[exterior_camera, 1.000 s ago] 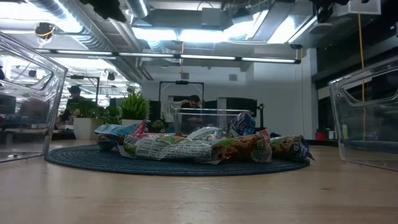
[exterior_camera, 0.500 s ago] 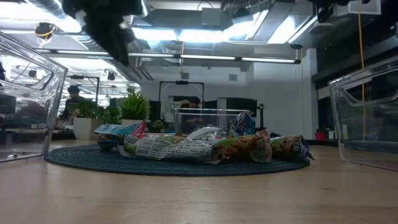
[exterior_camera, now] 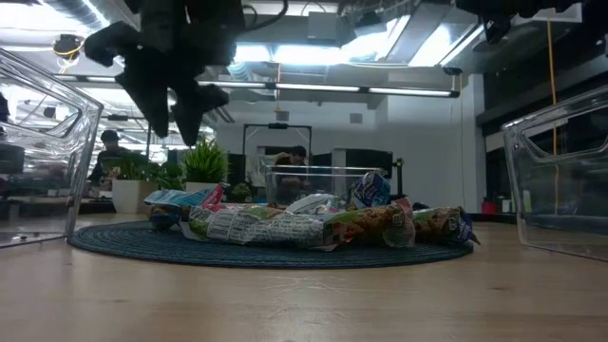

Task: Pick and place Granola Bars by type
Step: Put the red granola bar into the top transparent bin

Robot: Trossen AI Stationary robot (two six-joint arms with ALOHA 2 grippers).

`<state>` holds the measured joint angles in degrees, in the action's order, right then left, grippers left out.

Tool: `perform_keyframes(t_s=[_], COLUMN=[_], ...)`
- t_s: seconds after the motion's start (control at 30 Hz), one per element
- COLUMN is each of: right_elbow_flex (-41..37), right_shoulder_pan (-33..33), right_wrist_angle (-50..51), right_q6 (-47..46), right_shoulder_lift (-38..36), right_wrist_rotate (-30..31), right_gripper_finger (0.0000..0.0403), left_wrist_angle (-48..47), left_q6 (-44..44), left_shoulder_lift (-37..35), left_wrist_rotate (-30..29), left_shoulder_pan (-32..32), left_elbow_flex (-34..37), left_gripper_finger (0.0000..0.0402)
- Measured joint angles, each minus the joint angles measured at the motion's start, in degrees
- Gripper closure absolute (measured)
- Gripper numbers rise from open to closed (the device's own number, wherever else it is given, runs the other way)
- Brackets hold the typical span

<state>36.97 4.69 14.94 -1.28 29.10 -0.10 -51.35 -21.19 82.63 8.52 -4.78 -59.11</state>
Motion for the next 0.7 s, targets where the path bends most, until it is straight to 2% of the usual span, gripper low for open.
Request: perform_keyframes(t_s=[0.2, 0.37, 0.7], right_elbow_flex=[0.0, 0.0, 0.0], right_shoulder_pan=[0.0, 0.0, 0.0], right_wrist_angle=[0.5, 1.0, 1.3], right_q6=[0.0, 0.0, 0.0], right_shoulder_lift=[0.0, 0.0, 0.0], right_wrist_rotate=[0.0, 0.0, 0.0], right_gripper_finger=[0.037, 0.037, 0.037], left_wrist_angle=[0.7, 1.7, 3.6], left_q6=[-2.3, -2.7, -3.5], left_shoulder_lift=[5.0, 7.9, 13.5], left_wrist_rotate=[0.5, 3.3, 3.2], left_shoulder_pan=[0.2, 0.2, 0.3], left_elbow_flex=[0.0, 0.0, 0.0], left_gripper_finger=[0.0188, 0.0189, 0.0192])
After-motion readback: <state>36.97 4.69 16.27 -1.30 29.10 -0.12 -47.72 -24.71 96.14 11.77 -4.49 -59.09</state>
